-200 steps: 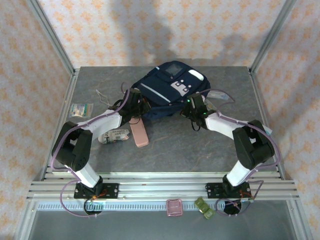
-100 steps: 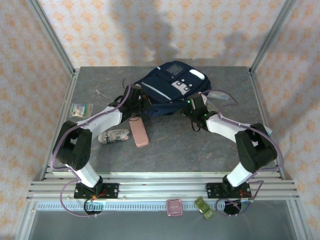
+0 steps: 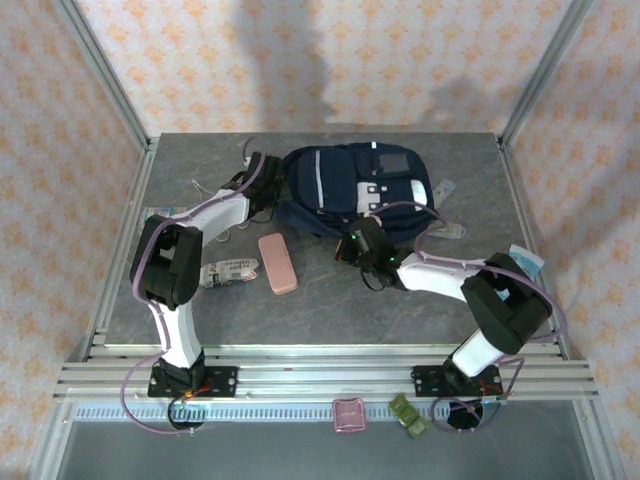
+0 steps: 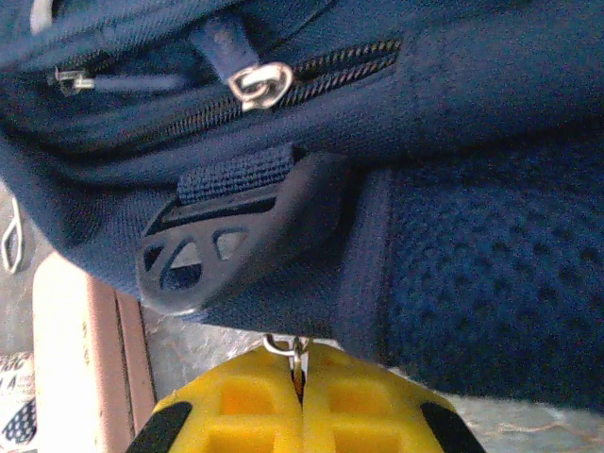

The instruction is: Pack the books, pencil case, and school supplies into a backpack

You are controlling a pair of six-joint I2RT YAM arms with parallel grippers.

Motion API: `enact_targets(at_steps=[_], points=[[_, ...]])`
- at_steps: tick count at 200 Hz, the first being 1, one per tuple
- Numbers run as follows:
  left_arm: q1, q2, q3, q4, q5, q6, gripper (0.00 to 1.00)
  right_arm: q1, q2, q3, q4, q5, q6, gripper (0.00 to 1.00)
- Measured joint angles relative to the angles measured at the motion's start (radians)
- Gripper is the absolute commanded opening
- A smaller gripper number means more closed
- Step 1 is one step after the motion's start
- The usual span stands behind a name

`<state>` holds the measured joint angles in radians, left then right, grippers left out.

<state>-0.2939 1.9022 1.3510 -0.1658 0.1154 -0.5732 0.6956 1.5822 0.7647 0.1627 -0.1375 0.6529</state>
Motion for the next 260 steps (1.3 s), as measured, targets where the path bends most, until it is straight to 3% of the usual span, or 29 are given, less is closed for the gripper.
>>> enact_targets(at_steps=[10,27,42,65,98,128,170,204,260], points=[[0.003,0.013,0.016,-0.008,-0.015,0.009,0.0,0.003,0.007,0.003,0.0,-0.018,-0.005,0.26],[0.013,0.034,0.042,-0.01,-0.056,0.035,0.31,0.004,-0.003,0.003,-0.029,-0.031,-0.014,0.4],[0.03,0.036,0.044,-0.01,-0.098,0.045,0.46,0.0,-0.04,0.003,-0.072,-0.04,-0.033,0.43],[0.058,0.011,0.026,0.0,-0.118,0.049,0.55,-0.034,-0.157,0.004,-0.133,-0.055,-0.045,0.46],[0.043,-0.123,-0.091,0.017,-0.099,0.024,0.58,-0.144,-0.288,0.008,-0.172,-0.08,-0.04,0.48],[-0.034,-0.217,-0.157,0.057,-0.045,-0.021,0.58,-0.266,-0.312,0.008,-0.201,-0.103,-0.024,0.47],[-0.2,-0.219,-0.202,0.104,0.029,-0.082,0.58,-0.397,-0.3,0.008,-0.236,-0.126,-0.002,0.33],[-0.262,-0.172,-0.203,0.133,0.057,-0.111,0.61,-0.429,-0.235,0.007,-0.24,-0.149,0.009,0.3],[-0.277,-0.09,-0.189,0.136,0.055,-0.119,0.64,-0.431,-0.123,-0.055,-0.17,-0.191,0.054,0.22]])
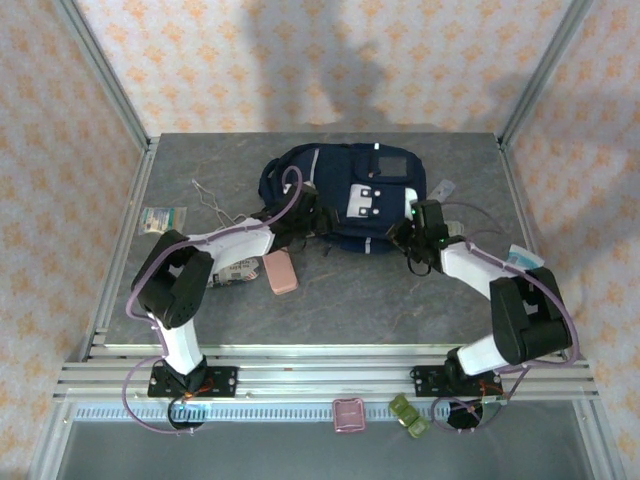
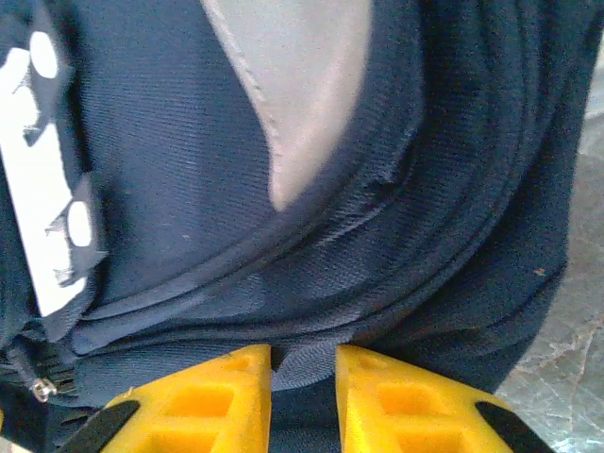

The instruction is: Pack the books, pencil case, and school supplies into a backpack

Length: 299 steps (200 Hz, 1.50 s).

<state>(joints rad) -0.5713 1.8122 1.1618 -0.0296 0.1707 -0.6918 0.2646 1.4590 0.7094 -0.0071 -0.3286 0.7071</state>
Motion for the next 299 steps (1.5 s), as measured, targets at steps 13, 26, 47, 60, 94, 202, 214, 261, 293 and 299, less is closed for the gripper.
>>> enact_targets(at_steps=[13,26,47,60,94,202,214,261,293,299], points=[[-0.005,0.03,0.021,0.0,-0.012,0.0,0.64,0.0,0.0,-0.021,0.03,-0.009,0.01,0.21],[-0.011,0.06,0.046,-0.004,-0.026,0.0,0.64,0.0,0.0,-0.036,0.051,-0.013,0.019,0.19],[-0.027,0.119,0.103,-0.028,-0.066,0.004,0.6,0.0,0.001,-0.05,0.072,-0.013,0.026,0.19],[-0.037,0.15,0.134,-0.047,-0.087,0.005,0.56,0.0,0.001,-0.056,0.082,-0.015,0.027,0.19],[-0.045,0.194,0.179,-0.065,-0.117,0.006,0.35,0.001,0.005,-0.069,0.108,-0.026,0.03,0.19],[-0.049,0.11,0.059,0.016,-0.127,-0.011,0.0,0.005,0.01,-0.08,0.124,-0.031,0.034,0.18],[-0.049,0.06,0.007,0.053,-0.127,-0.016,0.0,0.01,0.01,-0.079,0.119,-0.026,0.034,0.18],[-0.053,-0.069,-0.157,0.201,-0.118,-0.016,0.0,0.08,-0.034,-0.025,0.017,0.021,-0.013,0.34],[-0.053,-0.071,-0.166,0.23,-0.117,-0.015,0.0,0.143,-0.05,0.046,-0.039,0.022,-0.048,0.37],[-0.053,-0.071,-0.166,0.23,-0.117,-0.015,0.0,0.148,-0.051,0.052,-0.043,0.024,-0.051,0.37]])
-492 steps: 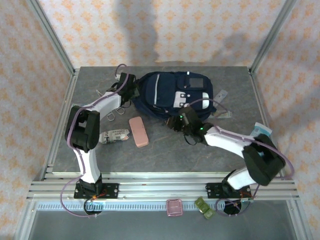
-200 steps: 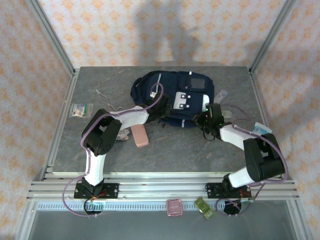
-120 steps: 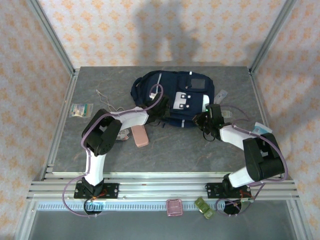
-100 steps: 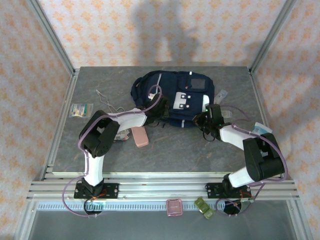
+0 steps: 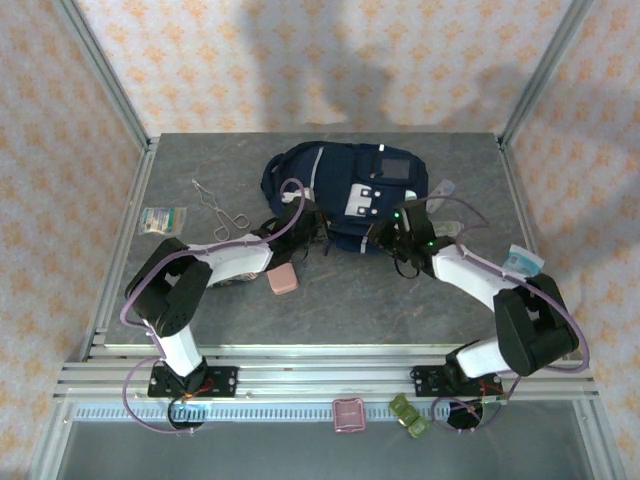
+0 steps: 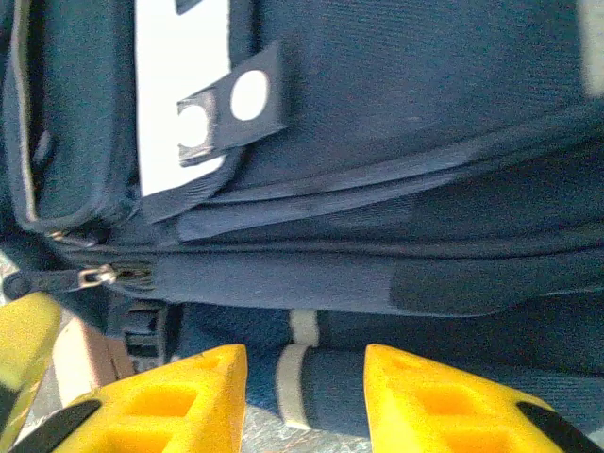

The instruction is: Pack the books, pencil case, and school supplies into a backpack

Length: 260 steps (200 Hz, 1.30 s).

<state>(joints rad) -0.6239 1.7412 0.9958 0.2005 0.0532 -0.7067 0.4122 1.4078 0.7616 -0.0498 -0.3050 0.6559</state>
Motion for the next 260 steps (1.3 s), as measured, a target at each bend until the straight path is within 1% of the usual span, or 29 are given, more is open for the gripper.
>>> enact_targets(at_steps=[31,56,64,70,90,122,158,179,206,233,247,260], points=[[0.0,0.012,0.005,-0.001,-0.003,0.0,0.0,0.002,0.002,0.006,-0.02,0.007,-0.015,0.37],[0.0,0.029,0.006,-0.002,-0.01,0.0,0.0,0.007,0.035,0.029,-0.029,0.004,-0.03,0.36],[0.0,0.031,0.006,-0.003,-0.01,0.0,0.13,0.009,0.049,0.039,-0.03,0.001,-0.033,0.36],[0.0,0.031,0.006,-0.002,-0.01,0.0,0.21,0.012,0.06,0.047,-0.029,-0.002,-0.033,0.35],[0.0,0.031,0.006,-0.002,-0.011,0.001,0.34,0.016,0.09,0.066,-0.027,-0.005,-0.037,0.35],[0.003,0.036,0.013,-0.003,-0.01,0.029,0.43,0.017,0.117,0.071,-0.024,-0.007,-0.04,0.34],[0.018,0.094,0.069,-0.009,-0.003,0.049,0.45,0.017,0.119,0.071,-0.024,-0.006,-0.04,0.34],[0.029,0.113,0.092,-0.037,0.007,0.077,0.55,0.017,0.119,0.071,-0.024,-0.007,-0.046,0.33],[0.054,0.116,0.129,-0.091,0.059,0.13,0.6,0.017,0.129,0.079,-0.026,-0.006,-0.062,0.32],[0.085,0.158,0.197,-0.153,0.125,0.195,0.6,0.017,0.15,0.092,-0.024,-0.006,-0.072,0.32],[0.092,0.196,0.24,-0.196,0.161,0.23,0.57,0.017,0.16,0.094,-0.024,-0.006,-0.075,0.32],[0.092,0.224,0.269,-0.232,0.188,0.257,0.5,0.018,0.168,0.096,-0.025,-0.005,-0.078,0.32]])
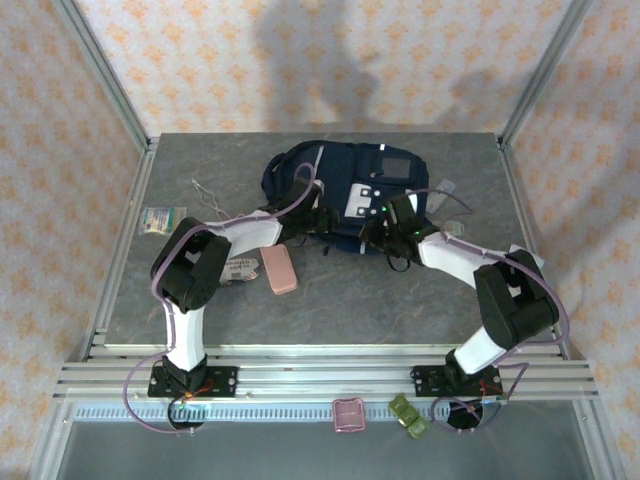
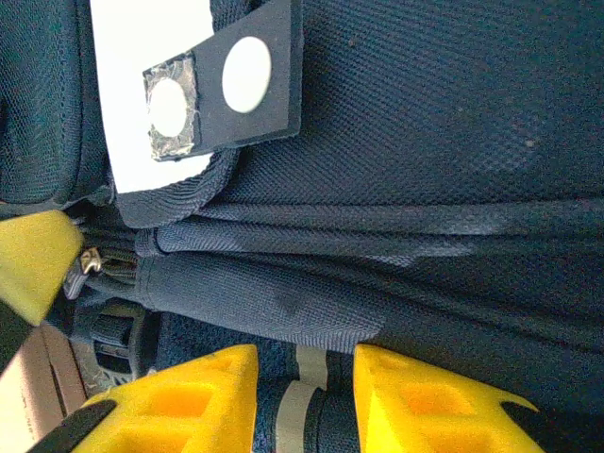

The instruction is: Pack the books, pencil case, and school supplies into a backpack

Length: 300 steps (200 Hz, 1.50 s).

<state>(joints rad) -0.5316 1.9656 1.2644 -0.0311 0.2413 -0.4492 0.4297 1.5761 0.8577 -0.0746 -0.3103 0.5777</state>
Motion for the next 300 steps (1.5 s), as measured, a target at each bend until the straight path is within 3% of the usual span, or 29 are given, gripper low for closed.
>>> enact_targets(at_steps=[23,37,61,89,129,144,190,233,247,267,284,300], points=[[0.01,0.01,0.014,-0.034,0.041,0.041,0.35,0.0,0.005,0.004,-0.001,0.008,-0.005,0.32],[0.013,0.01,0.015,-0.045,0.067,0.059,0.34,0.0,0.006,0.006,-0.001,0.008,-0.007,0.32],[0.013,0.008,0.015,-0.063,0.101,0.08,0.2,-0.002,0.012,0.006,-0.001,0.008,-0.008,0.31],[0.011,0.006,0.015,-0.074,0.135,0.1,0.22,-0.005,0.026,0.006,0.0,0.006,-0.008,0.31],[0.008,0.006,0.014,-0.1,0.147,0.126,0.4,-0.005,0.026,0.006,0.0,0.007,-0.007,0.31],[0.003,0.005,0.014,-0.108,0.145,0.135,0.41,-0.005,0.026,0.006,0.0,0.007,-0.007,0.31],[0.001,0.0,0.013,-0.126,0.111,0.143,0.17,-0.005,0.027,0.006,0.003,0.007,-0.006,0.31],[-0.028,0.0,0.012,-0.144,0.048,0.146,0.15,-0.005,0.028,0.006,0.003,0.007,-0.006,0.31],[-0.038,0.0,0.01,-0.146,0.026,0.148,0.05,-0.005,0.028,0.006,0.003,0.007,-0.006,0.32],[-0.045,-0.006,0.003,-0.143,0.003,0.15,0.17,-0.005,0.028,0.006,0.004,0.007,-0.004,0.32],[-0.049,-0.016,-0.013,-0.144,-0.008,0.151,0.17,-0.005,0.028,0.006,0.008,0.007,-0.003,0.32],[-0.05,-0.018,-0.018,-0.143,-0.014,0.154,0.03,-0.005,0.028,0.006,0.009,0.007,-0.003,0.32]])
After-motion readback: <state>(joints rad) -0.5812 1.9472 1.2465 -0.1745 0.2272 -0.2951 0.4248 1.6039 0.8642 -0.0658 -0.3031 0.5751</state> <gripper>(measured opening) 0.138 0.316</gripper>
